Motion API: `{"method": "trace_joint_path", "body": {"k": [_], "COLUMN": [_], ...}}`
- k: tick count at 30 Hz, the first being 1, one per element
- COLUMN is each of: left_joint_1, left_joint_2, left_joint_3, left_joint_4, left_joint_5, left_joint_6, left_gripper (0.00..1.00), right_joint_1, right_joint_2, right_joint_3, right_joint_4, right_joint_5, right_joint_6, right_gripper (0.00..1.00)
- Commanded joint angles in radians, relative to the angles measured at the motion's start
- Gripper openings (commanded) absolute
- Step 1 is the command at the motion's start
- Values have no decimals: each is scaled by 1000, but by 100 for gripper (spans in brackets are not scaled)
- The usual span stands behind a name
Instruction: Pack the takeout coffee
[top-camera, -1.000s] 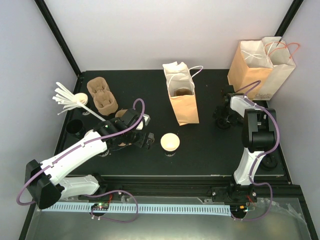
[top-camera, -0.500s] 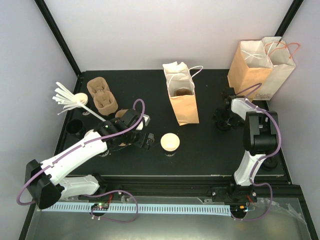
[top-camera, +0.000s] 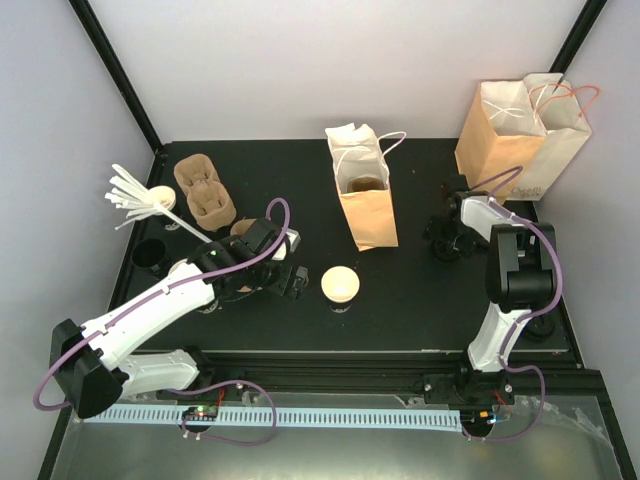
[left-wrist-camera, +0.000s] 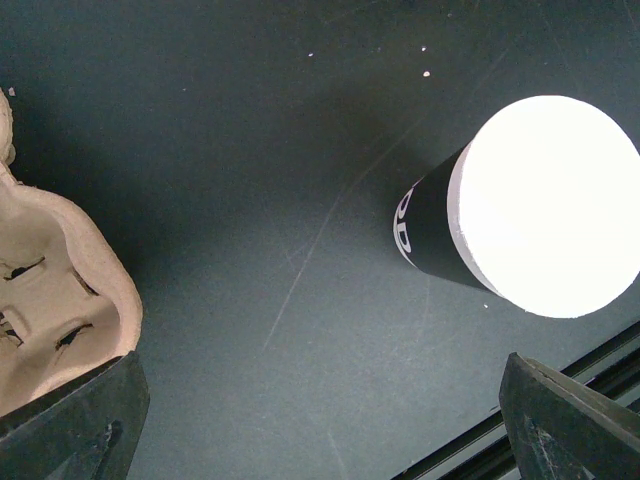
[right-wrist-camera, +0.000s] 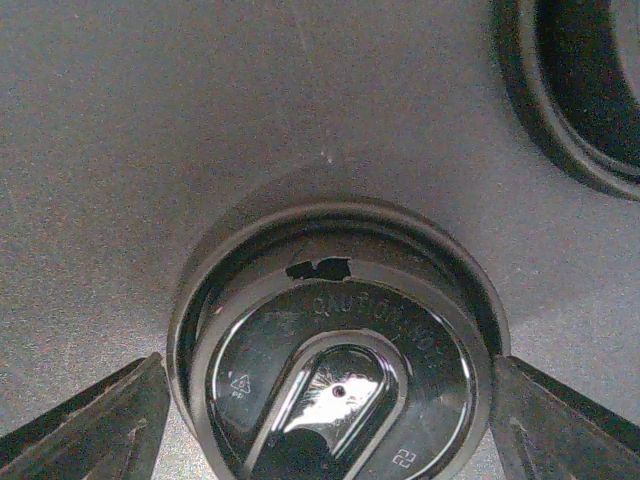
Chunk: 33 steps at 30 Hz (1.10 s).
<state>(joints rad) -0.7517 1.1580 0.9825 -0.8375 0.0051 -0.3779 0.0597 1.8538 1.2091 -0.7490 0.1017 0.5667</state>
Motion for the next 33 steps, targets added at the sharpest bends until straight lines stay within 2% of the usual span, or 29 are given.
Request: {"method": "trace_joint_path", "body": {"k": [1, 11, 14, 20, 28, 33], "left_joint_1": [8, 8, 8, 8, 11, 21], "left_joint_2": [-22, -23, -24, -26, -26, -35], "left_joint_3": [1, 0, 1, 2, 5, -12], "left_joint_4": [9, 7, 7, 6, 10, 23], "left_joint_5": [13, 11, 11, 9, 2, 2], "left_joint_6": [-6, -4, -3, -4, -1, -5], "left_gripper": [99, 99, 99, 99, 99, 99], "right_joint_1": [4, 5, 4, 24, 266, 428], "right_joint_2": [-24, -18, -56, -175, -430, -595], "right_joint_3": [-18, -37, -52, -101, -154, -219], "right_joint_4": [9, 13, 18, 0, -129, -166], "right_joint_5": [4, 41, 42, 21, 126, 68], "right_joint_6": [30, 39, 32, -16, -36, 4], "right_gripper": [88, 84, 78, 76, 75, 72]}}
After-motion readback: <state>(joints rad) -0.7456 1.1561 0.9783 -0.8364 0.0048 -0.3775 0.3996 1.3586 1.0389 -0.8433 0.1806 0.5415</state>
